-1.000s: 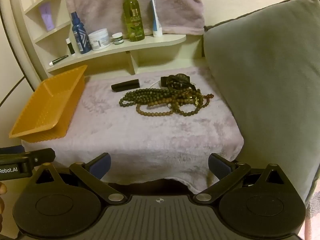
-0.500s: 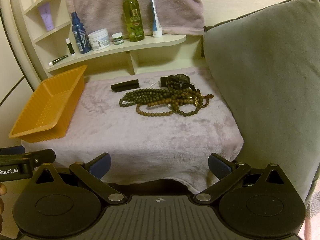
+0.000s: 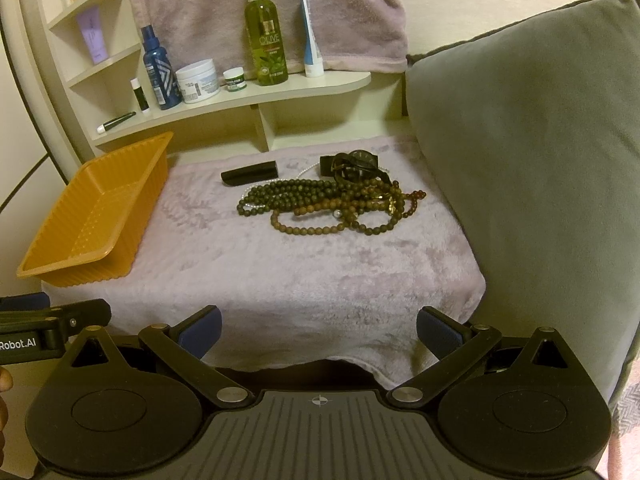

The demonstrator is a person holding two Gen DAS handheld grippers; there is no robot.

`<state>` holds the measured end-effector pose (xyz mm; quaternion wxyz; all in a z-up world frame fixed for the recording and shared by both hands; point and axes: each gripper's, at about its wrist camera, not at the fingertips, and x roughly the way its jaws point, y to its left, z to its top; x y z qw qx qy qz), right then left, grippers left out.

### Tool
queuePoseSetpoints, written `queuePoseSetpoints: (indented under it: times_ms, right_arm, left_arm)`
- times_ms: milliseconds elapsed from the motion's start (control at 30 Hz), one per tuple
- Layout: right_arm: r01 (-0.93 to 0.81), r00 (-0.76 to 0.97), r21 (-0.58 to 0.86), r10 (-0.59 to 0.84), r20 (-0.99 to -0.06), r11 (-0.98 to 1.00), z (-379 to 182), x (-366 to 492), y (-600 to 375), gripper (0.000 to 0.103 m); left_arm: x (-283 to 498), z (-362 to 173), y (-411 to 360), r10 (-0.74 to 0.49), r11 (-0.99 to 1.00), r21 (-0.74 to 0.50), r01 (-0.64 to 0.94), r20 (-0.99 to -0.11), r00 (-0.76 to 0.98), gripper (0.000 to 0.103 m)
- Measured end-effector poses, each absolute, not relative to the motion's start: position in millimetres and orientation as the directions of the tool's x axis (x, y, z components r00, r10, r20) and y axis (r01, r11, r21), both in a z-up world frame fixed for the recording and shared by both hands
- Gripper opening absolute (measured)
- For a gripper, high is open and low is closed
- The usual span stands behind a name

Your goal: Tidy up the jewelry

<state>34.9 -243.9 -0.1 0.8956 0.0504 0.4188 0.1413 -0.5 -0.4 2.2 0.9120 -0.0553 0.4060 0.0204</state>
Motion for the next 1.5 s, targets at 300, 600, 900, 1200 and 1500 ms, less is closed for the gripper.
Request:
queuePoseSetpoints:
  times_ms: [300, 600, 900, 1200, 1500]
  right_arm:
    - [-0.211, 0.610, 0.208, 0.295, -0.735, 0.955, -0.3, 34.7, -243.9, 0.103]
    - [-0.211, 0.611, 0.208, 0.295, -0.734, 0.955, -0.4, 34.7, -243.7, 0.103]
    - [-0.210, 0.612, 0.208, 0.295, -0.734, 0.955, -0.5, 34.1, -243.2, 0.103]
    - [-0.211, 0.613, 0.207, 0.294, -0.733, 0.955, -0.6, 34.1, -242.9, 0.103]
    - [-0.210, 0.614, 0.207, 0.294, -0.733, 0.955, -0.8, 34.2, -242.9, 0.103]
  left_arm:
    - [-0.9, 3.0, -1.9, -0.009, 0.993, -0.084, -0.081, -0.743, 0.670, 0.100]
    - [-0.9, 3.8, -4.6, -0.012, 0.993, -0.087, -0.078, -0.742, 0.670, 0.100]
    - [-1.0, 3.9, -5.7, -0.012, 0.993, -0.087, -0.079, -0.742, 0.670, 0.100]
    - [-1.1, 3.9, -5.5, -0.012, 0.993, -0.088, -0.079, -0.742, 0.670, 0.100]
    - [-1.2, 3.8, -5.4, -0.013, 0.993, -0.089, -0.079, -0.742, 0.671, 0.100]
